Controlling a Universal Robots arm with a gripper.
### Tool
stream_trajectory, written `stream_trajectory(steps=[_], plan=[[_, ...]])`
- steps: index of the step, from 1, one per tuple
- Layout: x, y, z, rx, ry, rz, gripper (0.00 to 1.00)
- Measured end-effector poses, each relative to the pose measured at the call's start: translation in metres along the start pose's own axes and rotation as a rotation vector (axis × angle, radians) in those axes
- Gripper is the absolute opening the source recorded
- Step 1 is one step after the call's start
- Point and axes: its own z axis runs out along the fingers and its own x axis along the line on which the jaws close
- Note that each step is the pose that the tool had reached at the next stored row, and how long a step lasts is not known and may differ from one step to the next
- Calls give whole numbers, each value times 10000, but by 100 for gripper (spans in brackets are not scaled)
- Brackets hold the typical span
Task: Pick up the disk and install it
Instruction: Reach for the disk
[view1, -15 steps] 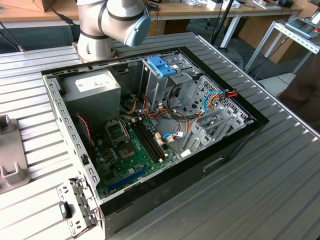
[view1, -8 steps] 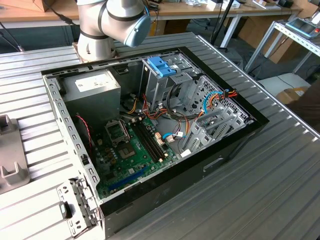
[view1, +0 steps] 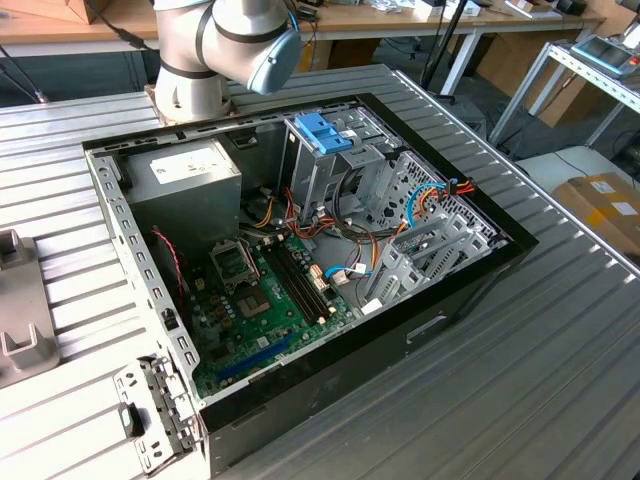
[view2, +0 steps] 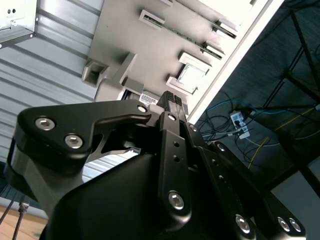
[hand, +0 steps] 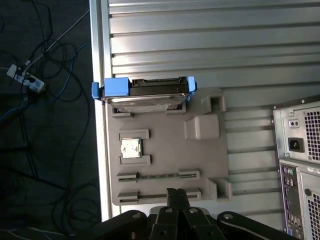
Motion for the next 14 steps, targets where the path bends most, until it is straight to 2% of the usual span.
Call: stream_trajectory(steps=[6,10,14], plan=[[8,102,4,5,0,-1,10],[18,235,10,8,0,-2,10],[23,292,13,8,0,-1,10]])
